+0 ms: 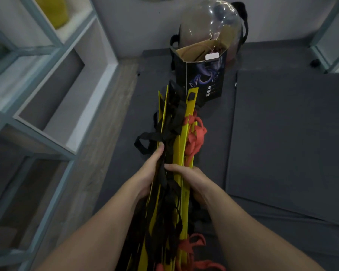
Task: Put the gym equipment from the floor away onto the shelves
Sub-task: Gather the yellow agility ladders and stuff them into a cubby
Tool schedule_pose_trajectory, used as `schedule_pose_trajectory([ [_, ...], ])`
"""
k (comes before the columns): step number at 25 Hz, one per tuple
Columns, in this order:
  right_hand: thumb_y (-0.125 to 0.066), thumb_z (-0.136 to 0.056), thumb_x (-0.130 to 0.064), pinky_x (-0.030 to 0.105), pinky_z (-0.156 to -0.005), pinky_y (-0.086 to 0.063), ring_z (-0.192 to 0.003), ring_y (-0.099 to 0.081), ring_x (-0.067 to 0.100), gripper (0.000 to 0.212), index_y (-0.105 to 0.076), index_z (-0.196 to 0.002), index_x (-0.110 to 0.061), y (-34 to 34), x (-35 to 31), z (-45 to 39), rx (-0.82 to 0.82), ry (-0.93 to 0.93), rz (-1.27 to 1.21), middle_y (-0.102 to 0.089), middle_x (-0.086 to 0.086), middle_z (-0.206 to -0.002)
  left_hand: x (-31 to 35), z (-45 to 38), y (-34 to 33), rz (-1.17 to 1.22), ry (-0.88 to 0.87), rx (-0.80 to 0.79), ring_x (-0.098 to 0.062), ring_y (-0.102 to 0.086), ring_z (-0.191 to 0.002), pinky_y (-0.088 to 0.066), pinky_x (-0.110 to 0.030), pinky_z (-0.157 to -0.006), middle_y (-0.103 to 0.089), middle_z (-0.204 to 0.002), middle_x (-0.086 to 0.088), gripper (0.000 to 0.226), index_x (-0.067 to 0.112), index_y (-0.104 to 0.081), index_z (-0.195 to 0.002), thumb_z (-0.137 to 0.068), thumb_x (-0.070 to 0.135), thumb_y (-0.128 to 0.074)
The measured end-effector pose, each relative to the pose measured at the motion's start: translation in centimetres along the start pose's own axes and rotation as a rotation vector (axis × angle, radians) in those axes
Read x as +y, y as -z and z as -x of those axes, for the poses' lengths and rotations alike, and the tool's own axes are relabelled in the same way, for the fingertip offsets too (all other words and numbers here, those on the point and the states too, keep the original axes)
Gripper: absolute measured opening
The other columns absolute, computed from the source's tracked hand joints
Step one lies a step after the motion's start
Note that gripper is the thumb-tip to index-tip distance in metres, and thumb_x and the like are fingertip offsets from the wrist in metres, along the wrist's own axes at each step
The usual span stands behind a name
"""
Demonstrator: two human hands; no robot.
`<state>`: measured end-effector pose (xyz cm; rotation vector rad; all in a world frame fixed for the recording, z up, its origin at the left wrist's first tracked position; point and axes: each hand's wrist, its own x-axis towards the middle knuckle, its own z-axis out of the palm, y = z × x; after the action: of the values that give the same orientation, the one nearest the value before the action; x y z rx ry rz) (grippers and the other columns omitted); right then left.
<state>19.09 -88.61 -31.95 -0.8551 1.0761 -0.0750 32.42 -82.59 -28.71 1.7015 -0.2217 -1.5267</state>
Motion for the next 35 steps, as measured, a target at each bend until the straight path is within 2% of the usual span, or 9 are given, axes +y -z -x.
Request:
schedule_pose_trajectory([
  [4, -0.088, -0.073, -0.033, 0.038, -0.092, -0.060, -0.098, -0.075, 0.018, 0.058, -0.068, -0.124, -0.016, -2.6, -4.0, 2.8, -0.057, 0.341, -0.031, -0.077, 0.003, -0.110, 2.7, 2.3, 0.4, 0.090, -0.206, -0.015, -0.027, -0.067, -0.113, -0.050, -0.045, -0.101, -0.070, -0.125, -0.010, 0.071, 0.026, -0.069, -0.123, -0.081, 0.078, -0.045],
  [9, -0.094, -0.061, -0.030, 0.043, -0.098, -0.056, -0.107, -0.072, 0.014, 0.070, -0.063, -0.123, -0.019, -4.5, -11.9, 7.2, -0.016, 0.801, 0.104, -0.076, 0.001, -0.114, 9.3, 6.5, 0.7, 0.170, -0.537, -0.074, -0.023, -0.065, -0.119, -0.058, -0.034, -0.089, -0.060, -0.140, -0.009, 0.087, 0.016, -0.045, -0.146, -0.078, 0.068, -0.061],
  [15, -0.095, -0.061, -0.030, 0.039, -0.100, -0.054, -0.116, -0.067, 0.011, 0.087, -0.051, -0.134, -0.013, -5.4, -17.5, 11.5, 0.039, 1.180, 0.226, -0.070, 0.001, -0.124, 15.4, 11.2, 2.3, 0.023, -0.871, -0.154, -0.016, -0.062, -0.123, -0.049, -0.035, -0.102, -0.067, -0.130, 0.001, 0.060, 0.020, -0.059, -0.131, -0.081, 0.052, -0.066],
  [18, -0.092, -0.067, -0.021, 0.040, -0.104, -0.052, -0.118, -0.066, 0.011, 0.075, -0.058, -0.134, -0.012, -4.1, -16.5, 10.9, -0.013, 1.144, 0.248, -0.070, 0.000, -0.127, 14.1, 10.9, 3.0, -0.073, -0.872, -0.145, -0.008, -0.069, -0.106, -0.053, -0.038, -0.100, -0.077, -0.107, 0.009, 0.038, 0.023, -0.070, -0.112, -0.076, 0.036, -0.074],
  [20, -0.087, -0.073, -0.010, 0.036, -0.103, -0.052, -0.117, -0.066, 0.008, 0.063, -0.062, -0.131, -0.013, -3.2, -15.3, 10.6, -0.067, 1.110, 0.279, -0.071, -0.003, -0.125, 13.1, 10.6, 3.2, -0.141, -0.912, -0.159, -0.019, -0.065, -0.117, -0.048, -0.045, -0.106, -0.073, -0.121, 0.003, 0.057, 0.032, -0.070, -0.119, -0.065, 0.046, -0.085],
  [23, -0.087, -0.071, -0.017, 0.031, -0.104, -0.051, -0.123, -0.062, 0.010, 0.070, -0.059, -0.135, -0.015, -2.6, -15.1, 10.5, -0.114, 1.115, 0.320, -0.068, -0.004, -0.130, 12.7, 9.9, 3.5, -0.150, -0.951, -0.162, -0.030, -0.058, -0.126, -0.046, -0.051, -0.105, -0.063, -0.134, -0.010, 0.068, 0.029, -0.059, -0.134, -0.070, 0.031, -0.082],
  [27, -0.088, -0.071, -0.012, 0.025, -0.102, -0.050, -0.121, -0.062, 0.004, 0.063, -0.063, -0.126, -0.030, -2.8, -15.6, 10.7, -0.146, 1.114, 0.417, -0.069, -0.018, -0.125, 12.0, 9.5, 3.0, -0.232, -0.740, 0.014, -0.031, -0.064, -0.113, -0.049, -0.053, -0.101, -0.070, -0.117, -0.008, 0.081, 0.036, -0.067, -0.112, -0.041, 0.070, -0.087],
  [31, -0.085, -0.073, 0.001, 0.016, -0.091, -0.053, -0.111, -0.066, -0.002, 0.059, -0.064, -0.120, -0.028, -2.3, -14.5, 9.4, -0.138, 1.063, 0.400, -0.073, -0.017, -0.114, 10.5, 8.7, 2.2, 0.012, -0.683, -0.061, -0.036, -0.063, -0.117, -0.050, -0.054, -0.101, -0.070, -0.124, -0.013, 0.083, 0.018, -0.064, -0.129, -0.055, 0.041, -0.093],
  [35, -0.083, -0.071, 0.008, 0.018, -0.083, -0.057, -0.096, -0.072, -0.001, 0.051, -0.068, -0.114, -0.014, -2.5, -12.7, 7.8, -0.103, 1.019, 0.323, -0.075, -0.010, -0.105, 9.9, 9.2, 0.6, 0.080, -0.551, 0.068, -0.035, -0.066, -0.111, -0.055, -0.045, -0.093, -0.074, -0.107, -0.012, 0.045, 0.020, -0.073, -0.099, -0.058, 0.021, -0.091],
])
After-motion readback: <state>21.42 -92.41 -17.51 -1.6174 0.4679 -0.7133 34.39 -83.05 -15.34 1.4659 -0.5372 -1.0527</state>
